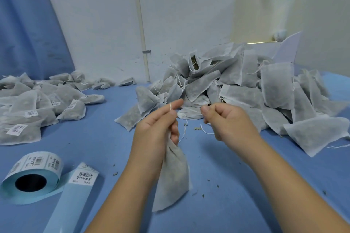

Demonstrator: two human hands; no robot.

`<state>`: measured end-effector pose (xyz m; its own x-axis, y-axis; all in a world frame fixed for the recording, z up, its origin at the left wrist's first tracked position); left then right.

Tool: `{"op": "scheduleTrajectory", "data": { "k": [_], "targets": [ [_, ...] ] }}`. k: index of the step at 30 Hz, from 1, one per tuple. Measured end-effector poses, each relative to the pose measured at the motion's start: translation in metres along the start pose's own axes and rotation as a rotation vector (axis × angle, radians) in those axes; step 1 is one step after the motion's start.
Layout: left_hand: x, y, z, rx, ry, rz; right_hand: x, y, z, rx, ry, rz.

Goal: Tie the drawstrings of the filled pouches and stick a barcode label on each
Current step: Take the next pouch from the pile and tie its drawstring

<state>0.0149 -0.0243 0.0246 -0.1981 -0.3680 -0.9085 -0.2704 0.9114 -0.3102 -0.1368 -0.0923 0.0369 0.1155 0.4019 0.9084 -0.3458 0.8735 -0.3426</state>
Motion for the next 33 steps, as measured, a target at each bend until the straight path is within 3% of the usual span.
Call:
{"op": "scheduleTrajectory", "data": {
  "k": [3,8,13,18,21,26,30,33],
  "targets": [
    [-0.012,0.004,0.011,-0.151,-0.401,-0.134,0.019,0.005,-0.009,0.051,0.116,0.148],
    [-0.021,0.008,-0.001,-0.138,-0.902,-0.251,0.032,0.018,-0.032,0.191,0.364,0.294],
    [-0.022,0.009,-0.016,-0.028,-1.054,-0.307,0.039,0.018,-0.015,0.124,0.215,0.338],
    [-0.014,0.019,-0.043,0.211,-1.076,-0.331,0.034,0.012,-0.001,0.057,0.047,0.268],
    [-0.014,0.023,-0.049,0.266,-0.903,-0.308,0.025,0.009,-0.005,0.068,0.027,0.206],
    [-0.003,0.014,-0.033,0.176,-0.360,-0.026,0.008,0.006,-0.014,0.099,0.106,0.111],
    [0.017,0.010,-0.022,0.088,0.099,0.233,0.010,0.004,-0.004,-0.024,0.267,0.142],
    [0.027,0.007,-0.020,0.065,0.287,0.333,0.022,0.006,0.004,-0.101,0.315,0.212]
  ]
}}
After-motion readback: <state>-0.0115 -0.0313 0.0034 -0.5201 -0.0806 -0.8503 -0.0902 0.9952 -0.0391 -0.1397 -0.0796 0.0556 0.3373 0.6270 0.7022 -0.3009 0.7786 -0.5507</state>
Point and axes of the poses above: each hand's wrist, its own y-axis away from the middle knuckle, its own z-axis out of the back of the hand, x = y × z, the point moved 10 cm from there along -y, towards the middle knuckle, and after that the axes turned 2 degrees about x, right-handed, at the moved point
